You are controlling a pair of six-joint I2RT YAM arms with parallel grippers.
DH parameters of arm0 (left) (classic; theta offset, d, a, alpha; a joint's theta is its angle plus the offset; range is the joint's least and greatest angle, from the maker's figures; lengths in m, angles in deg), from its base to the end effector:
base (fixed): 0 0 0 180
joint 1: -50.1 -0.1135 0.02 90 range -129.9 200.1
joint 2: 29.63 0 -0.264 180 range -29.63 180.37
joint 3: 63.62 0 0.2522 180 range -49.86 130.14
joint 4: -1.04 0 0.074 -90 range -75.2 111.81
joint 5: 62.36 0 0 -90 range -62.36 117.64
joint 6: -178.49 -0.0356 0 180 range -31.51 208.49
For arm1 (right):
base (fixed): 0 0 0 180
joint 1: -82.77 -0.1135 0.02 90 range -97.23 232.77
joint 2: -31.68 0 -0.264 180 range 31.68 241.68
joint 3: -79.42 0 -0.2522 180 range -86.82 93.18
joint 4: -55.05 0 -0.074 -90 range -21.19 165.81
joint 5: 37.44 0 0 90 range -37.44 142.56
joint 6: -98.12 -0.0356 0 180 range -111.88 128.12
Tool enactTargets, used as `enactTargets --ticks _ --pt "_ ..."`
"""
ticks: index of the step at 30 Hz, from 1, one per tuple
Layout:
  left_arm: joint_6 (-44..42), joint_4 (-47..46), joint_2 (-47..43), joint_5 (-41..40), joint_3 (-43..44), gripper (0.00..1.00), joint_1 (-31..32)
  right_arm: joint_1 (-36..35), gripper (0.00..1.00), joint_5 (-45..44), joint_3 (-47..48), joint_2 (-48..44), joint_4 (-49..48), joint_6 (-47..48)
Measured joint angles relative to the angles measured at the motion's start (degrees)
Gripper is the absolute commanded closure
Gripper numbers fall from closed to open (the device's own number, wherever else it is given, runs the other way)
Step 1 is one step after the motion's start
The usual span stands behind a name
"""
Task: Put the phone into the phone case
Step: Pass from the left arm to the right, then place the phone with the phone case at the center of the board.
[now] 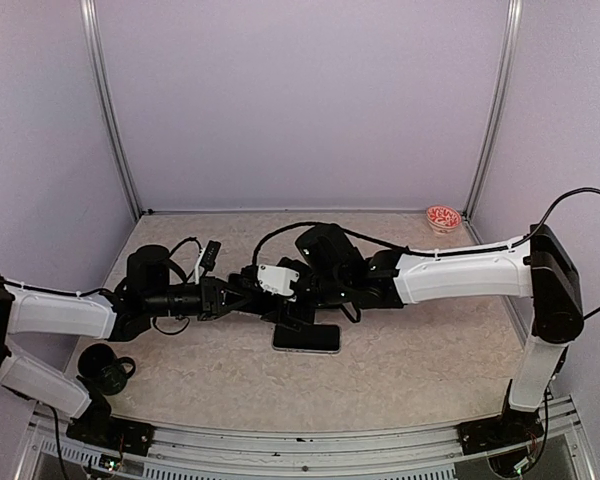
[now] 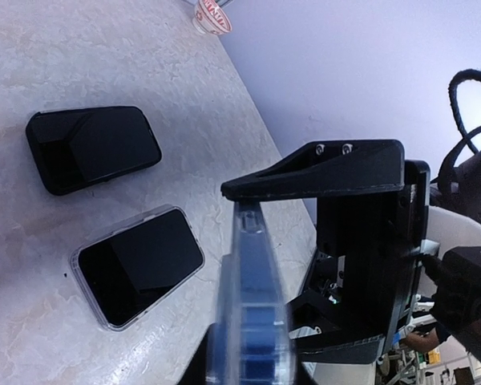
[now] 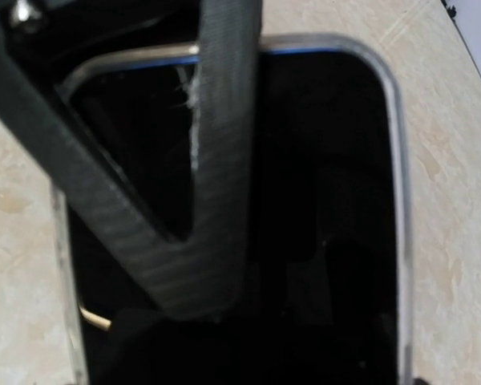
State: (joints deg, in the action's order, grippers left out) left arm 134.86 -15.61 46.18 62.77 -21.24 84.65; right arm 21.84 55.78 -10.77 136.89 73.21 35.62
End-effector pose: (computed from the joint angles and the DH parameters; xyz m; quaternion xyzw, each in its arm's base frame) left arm 0.2062 -0.1669 0.2007 0.1002 0.7798 -0.5533 0.2754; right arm 0.2041 0.3713 0.2407 -0.6237 0.6220 0.1597 0.4456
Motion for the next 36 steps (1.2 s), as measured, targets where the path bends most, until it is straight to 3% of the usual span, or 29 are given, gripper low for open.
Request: enactTargets --ticks 4,17,20,36 --pt "0.5 -0.8 0.0 0.2 0.2 0.54 0.1 -0.3 0.27 -1.2 0.0 0.2 0.1 0.4" --pt "0.8 -0.5 -4.9 -1.6 -0.1 0.17 -1.5 1.7 0.26 -2.9 0.0 0.3 0.4 3.4" --pt "0.7 -0.4 -7.7 -2.5 -1.3 0.02 -2.8 3.7 0.26 -2.6 0.0 0.3 0.8 4.2" --pt "1.4 0.5 -16.4 -3.0 -7.1 0.01 -8.3 15.8 0.25 -3.5 6.8 5.1 6.6 12.4"
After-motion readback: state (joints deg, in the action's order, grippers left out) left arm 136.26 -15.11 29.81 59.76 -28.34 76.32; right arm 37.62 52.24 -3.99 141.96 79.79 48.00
